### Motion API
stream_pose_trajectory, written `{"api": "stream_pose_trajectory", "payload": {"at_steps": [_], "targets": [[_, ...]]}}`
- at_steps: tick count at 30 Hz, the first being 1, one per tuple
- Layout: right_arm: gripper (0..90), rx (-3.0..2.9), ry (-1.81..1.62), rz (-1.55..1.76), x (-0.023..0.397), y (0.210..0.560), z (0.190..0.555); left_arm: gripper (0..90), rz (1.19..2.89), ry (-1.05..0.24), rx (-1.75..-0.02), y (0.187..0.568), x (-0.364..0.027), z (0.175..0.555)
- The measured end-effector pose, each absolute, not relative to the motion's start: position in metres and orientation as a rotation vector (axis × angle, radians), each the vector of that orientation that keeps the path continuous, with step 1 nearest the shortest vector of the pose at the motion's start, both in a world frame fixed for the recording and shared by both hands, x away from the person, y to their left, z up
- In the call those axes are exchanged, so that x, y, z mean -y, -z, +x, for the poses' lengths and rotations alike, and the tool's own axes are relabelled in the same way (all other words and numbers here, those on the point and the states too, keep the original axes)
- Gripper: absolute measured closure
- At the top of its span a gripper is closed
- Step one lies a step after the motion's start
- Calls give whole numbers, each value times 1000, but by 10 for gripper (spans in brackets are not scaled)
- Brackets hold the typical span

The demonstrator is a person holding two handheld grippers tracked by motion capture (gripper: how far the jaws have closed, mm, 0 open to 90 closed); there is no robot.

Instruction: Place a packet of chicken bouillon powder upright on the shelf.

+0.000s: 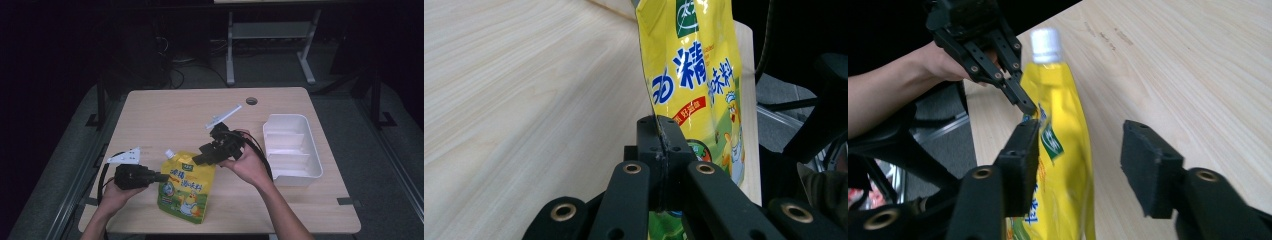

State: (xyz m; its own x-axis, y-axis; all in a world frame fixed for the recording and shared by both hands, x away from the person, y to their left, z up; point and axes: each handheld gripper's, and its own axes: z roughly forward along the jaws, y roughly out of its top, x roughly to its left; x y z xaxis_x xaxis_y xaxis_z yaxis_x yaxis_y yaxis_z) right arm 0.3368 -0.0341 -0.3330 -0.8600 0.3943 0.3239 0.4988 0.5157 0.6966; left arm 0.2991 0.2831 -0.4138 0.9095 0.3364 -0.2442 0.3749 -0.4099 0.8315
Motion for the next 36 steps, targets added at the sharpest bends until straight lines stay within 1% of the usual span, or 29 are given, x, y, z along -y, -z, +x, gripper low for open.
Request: {"api": "stream_pose_trajectory", "payload": {"at_steps": [6,12,17,20,22,23,24,27,28,35,36], "targets": [[444,2567,1364,-829,48,355,329,898,2013,25,-533,412,-289,299],[432,2501,1422,-850,52,368,325,898,2000,11,-558,413,-294,300],[455,2471,1438,-856,46,379,322,898,1989,3,-567,412,-296,300],[527,2480,1427,-861,36,387,322,898,1981,0,-573,412,-296,299],[556,2476,1431,-863,32,389,322,898,1978,-5,-572,411,-297,299],[556,2476,1431,-863,32,389,322,898,1978,-5,-572,411,-297,299],[590,2473,1439,-869,28,390,322,898,1972,-2,-573,411,-297,299],[615,2471,1444,-871,24,392,323,897,1970,-3,-572,411,-298,299],[655,2465,1445,-870,22,393,324,898,1969,-6,-571,410,-298,299],[779,2427,1469,-854,20,391,328,897,1959,-7,-580,410,-298,299],[807,2416,1471,-847,20,389,329,897,1954,-7,-580,410,-299,299]]}}
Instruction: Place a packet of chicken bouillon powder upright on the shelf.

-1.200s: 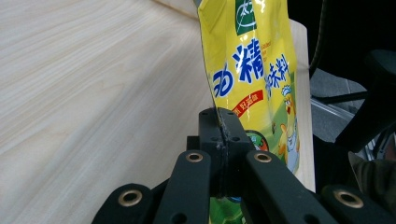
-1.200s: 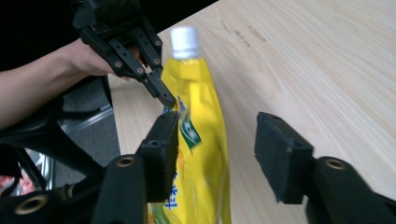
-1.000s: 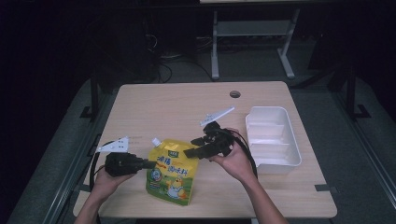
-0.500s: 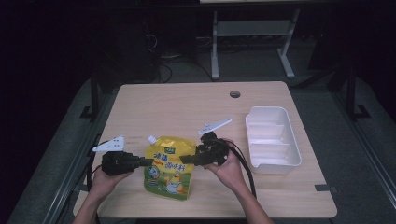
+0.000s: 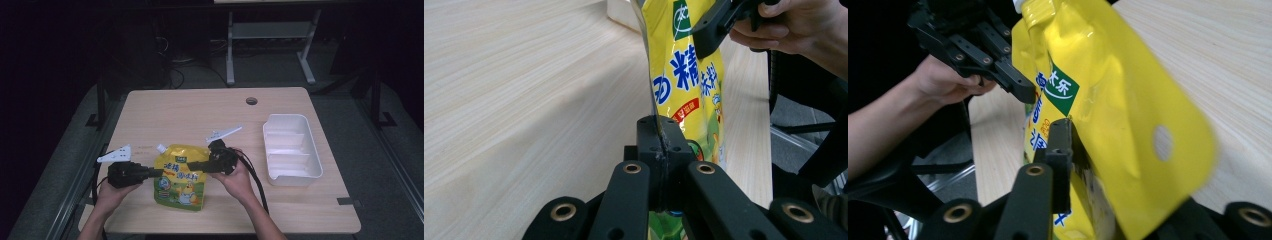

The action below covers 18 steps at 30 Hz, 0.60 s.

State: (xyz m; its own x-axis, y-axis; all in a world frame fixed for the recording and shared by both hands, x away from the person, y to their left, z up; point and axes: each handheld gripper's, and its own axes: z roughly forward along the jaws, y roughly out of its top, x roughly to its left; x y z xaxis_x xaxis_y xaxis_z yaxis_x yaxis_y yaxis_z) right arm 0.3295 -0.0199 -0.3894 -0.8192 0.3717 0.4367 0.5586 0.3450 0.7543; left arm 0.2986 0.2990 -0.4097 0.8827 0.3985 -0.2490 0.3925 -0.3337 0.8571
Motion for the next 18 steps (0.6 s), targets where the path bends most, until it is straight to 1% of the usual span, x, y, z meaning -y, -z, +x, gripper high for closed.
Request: {"api": "stream_pose_trajectory", "payload": {"at_steps": [2,7,14,18], "targets": [[852,2406,1472,-831,20,387,332,896,1949,-5,-578,410,-299,298],[884,2461,1450,-795,18,377,335,895,1954,-7,-562,409,-297,298],[894,2494,1422,-719,17,367,336,885,1959,-8,-561,409,-296,297],[896,2515,1437,-664,19,361,335,838,1955,-28,-571,406,-300,296]]}}
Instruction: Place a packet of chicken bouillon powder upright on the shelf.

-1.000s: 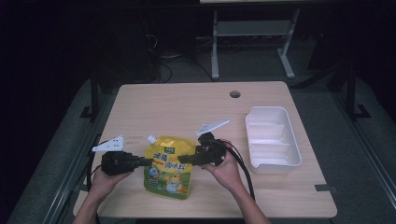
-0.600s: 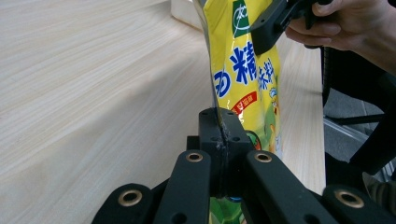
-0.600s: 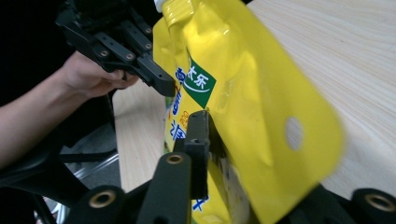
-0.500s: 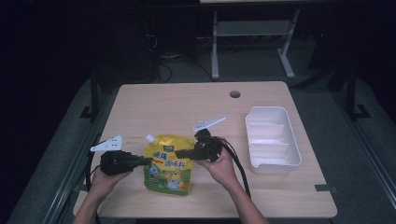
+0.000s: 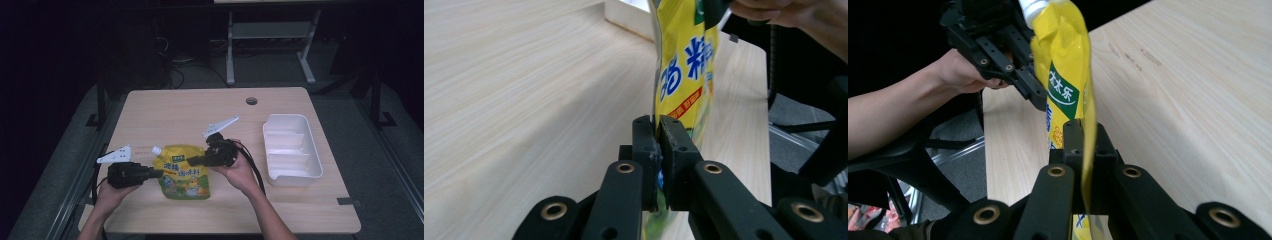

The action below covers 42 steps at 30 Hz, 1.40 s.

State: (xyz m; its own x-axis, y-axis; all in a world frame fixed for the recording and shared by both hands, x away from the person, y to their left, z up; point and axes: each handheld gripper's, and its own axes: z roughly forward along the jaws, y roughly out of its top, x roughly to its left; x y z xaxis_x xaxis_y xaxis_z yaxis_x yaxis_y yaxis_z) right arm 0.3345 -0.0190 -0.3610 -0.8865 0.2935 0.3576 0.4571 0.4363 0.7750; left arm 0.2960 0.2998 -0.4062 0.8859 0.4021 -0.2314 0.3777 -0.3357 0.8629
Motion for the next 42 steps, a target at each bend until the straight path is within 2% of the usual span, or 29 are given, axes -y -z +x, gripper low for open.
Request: {"api": "stream_pose_trajectory", "payload": {"at_steps": [11,27,32,42], "targets": [[898,2516,1442,-669,36,349,340,740,1968,-44,-585,407,-304,294],[898,2517,1537,-717,100,304,355,563,2078,-62,-593,415,-293,295],[897,2516,1548,-739,116,299,358,432,2089,-81,-608,417,-291,296],[896,2510,1599,-805,160,287,358,283,2099,-79,-623,419,-289,297]]}}
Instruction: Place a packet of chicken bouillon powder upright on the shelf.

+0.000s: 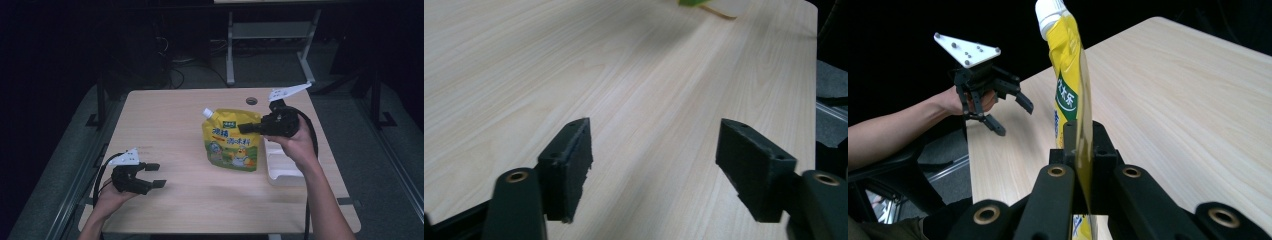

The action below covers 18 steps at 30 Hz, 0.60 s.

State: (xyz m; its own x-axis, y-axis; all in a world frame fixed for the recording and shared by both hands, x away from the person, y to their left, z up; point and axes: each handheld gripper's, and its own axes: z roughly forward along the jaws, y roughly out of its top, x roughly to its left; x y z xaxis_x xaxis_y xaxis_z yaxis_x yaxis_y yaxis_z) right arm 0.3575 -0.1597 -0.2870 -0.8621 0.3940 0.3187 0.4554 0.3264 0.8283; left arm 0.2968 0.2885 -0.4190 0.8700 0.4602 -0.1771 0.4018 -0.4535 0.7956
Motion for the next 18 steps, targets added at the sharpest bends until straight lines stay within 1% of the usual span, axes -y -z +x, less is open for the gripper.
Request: {"api": "stream_pose_trajectory", "payload": {"at_steps": [4,10,18], "targets": [[896,2506,1613,-821,170,284,357,263,2101,-83,-619,419,-288,296],[896,2509,1624,-840,186,276,362,257,2102,-88,-644,427,-290,295],[896,2502,1634,-898,208,277,372,251,2099,-103,-665,430,-294,294]]}}
